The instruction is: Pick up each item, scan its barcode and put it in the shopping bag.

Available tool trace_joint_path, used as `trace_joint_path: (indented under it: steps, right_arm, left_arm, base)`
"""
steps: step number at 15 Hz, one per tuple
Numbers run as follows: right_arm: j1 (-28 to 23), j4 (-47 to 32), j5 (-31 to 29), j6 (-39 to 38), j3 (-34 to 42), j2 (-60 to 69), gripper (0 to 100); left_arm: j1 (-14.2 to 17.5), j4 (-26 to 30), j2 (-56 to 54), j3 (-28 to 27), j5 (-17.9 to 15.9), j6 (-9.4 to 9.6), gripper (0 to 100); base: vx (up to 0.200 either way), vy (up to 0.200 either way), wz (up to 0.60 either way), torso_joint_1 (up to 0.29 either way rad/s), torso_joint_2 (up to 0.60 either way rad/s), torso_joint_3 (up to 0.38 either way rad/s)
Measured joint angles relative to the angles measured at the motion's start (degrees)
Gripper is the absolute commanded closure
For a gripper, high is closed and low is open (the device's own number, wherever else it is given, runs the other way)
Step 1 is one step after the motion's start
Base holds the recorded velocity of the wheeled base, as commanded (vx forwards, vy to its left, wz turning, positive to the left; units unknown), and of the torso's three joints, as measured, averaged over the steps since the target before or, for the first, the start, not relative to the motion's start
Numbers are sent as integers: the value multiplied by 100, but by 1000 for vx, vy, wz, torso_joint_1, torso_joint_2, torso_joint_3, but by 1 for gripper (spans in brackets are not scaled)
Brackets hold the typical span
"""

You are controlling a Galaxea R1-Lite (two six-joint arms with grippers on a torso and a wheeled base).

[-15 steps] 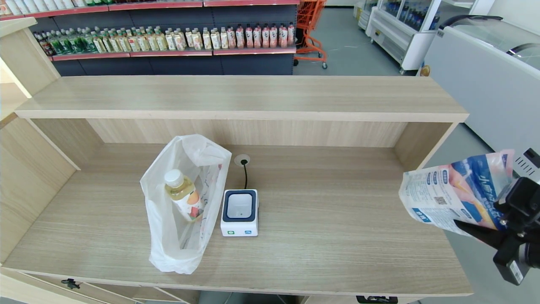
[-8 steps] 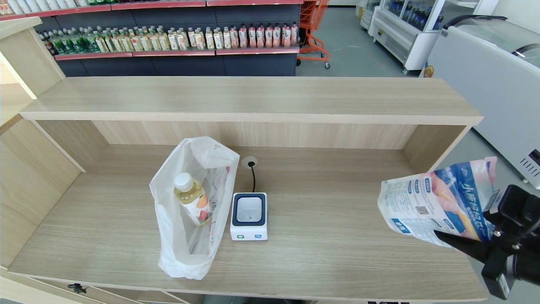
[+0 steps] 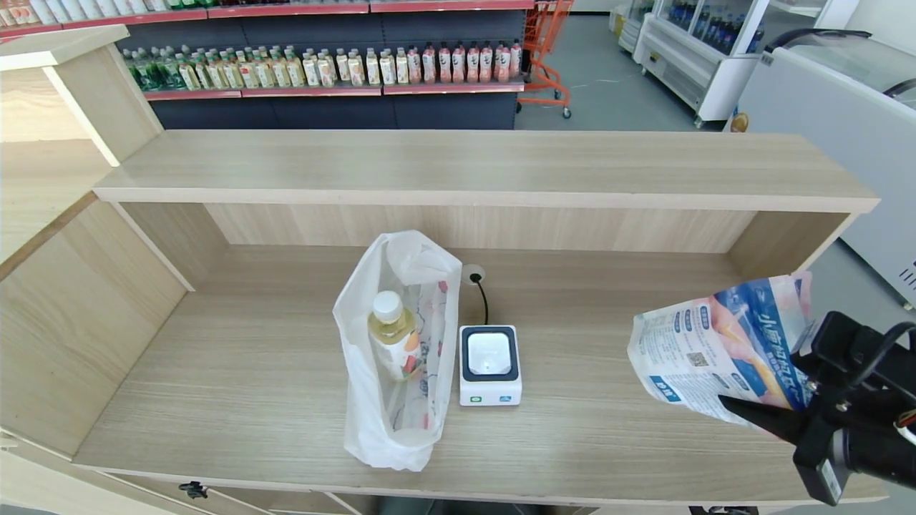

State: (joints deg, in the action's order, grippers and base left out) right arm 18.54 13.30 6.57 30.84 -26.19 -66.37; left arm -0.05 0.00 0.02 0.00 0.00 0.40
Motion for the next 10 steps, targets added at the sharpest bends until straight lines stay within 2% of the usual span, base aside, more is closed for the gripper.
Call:
trace_joint_path:
  steps: [2,6,10]
  right_arm:
    - [0,-6,0,-106,-33,-63,100]
    - [11,-17,40,-446,-24,-135,100]
    - [20,13,139,-660,-22,-221,100]
  left_arm:
    - [0,0,0,0,0,9,0]
    - [7,0,0,0,-2,11,0]
    - [0,2,0,0,0,-9,0]
  base:
    - [0,0,0,0,0,0]
    - [0,200,0,5,1,2]
    - [0,0,0,0,0,0]
